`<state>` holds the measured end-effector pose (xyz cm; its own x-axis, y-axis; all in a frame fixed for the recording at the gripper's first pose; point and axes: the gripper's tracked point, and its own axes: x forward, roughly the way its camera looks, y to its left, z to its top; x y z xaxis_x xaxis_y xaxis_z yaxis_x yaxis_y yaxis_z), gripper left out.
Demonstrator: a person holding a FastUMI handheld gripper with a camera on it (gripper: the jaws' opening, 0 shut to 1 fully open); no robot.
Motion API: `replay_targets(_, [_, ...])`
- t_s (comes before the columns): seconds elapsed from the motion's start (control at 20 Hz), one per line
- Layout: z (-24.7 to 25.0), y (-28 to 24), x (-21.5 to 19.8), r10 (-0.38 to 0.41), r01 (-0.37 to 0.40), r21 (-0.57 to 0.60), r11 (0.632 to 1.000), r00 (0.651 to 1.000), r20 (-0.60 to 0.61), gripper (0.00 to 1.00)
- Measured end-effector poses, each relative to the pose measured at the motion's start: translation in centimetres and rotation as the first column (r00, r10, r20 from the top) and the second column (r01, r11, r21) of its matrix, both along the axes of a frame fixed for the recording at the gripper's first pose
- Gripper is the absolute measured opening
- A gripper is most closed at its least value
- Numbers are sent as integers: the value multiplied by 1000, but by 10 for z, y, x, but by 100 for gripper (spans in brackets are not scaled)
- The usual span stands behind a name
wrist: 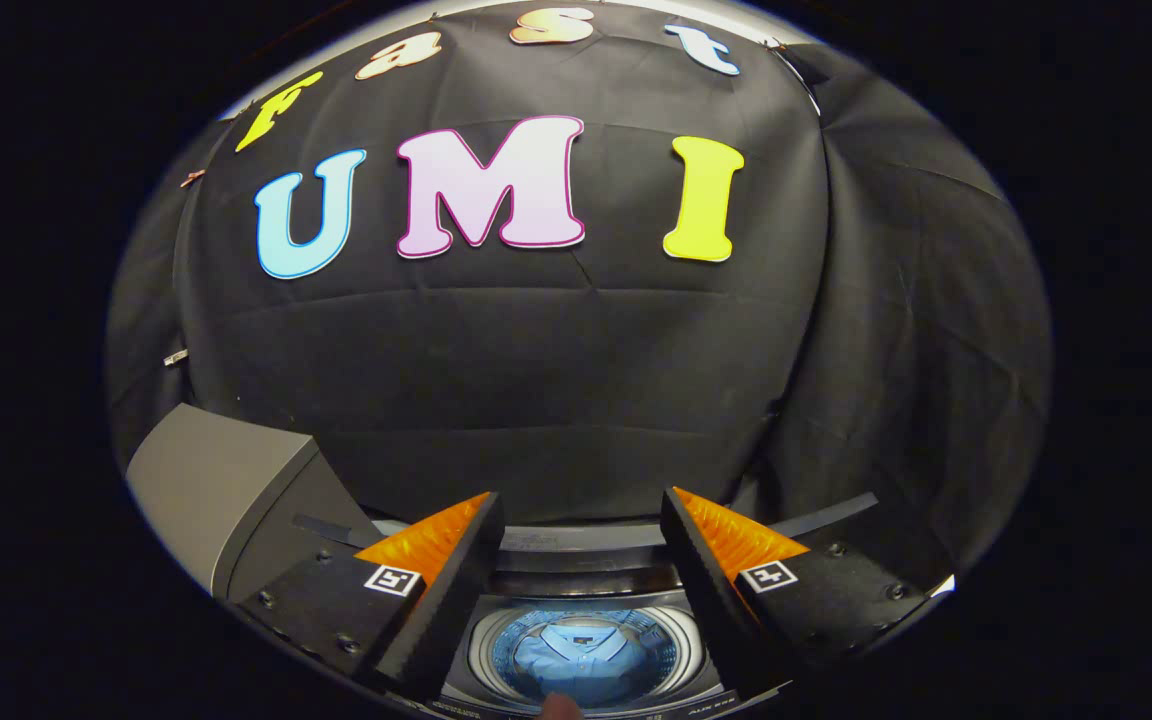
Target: Put the clothes into the washing machine and then close the washing machine lid.
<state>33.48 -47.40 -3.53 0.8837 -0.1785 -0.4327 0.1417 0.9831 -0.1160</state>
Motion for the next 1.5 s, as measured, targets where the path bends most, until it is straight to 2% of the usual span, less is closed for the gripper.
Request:
replay_targets(0.2, [1,1,4,27,-27,17,999,999,20,100])
replay_targets(0.55, [-10,1,2,5,-5,33,999,1000,6,99])
replay_targets(0.65, [-46,1,-9,-8,11,45,999,998,-67,99])
replay_targets(0.8, [-105,-3,-48,-39,47,57,997,988,-147,100])
replay_targets(1.1, [-155,-15,-80,-71,89,57,994,964,-256,100])
replay_targets(1.3, [-142,-7,-73,-70,89,69,994,968,-242,100])
replay_targets(1.5, [-92,12,-50,-65,76,82,994,988,-138,100])
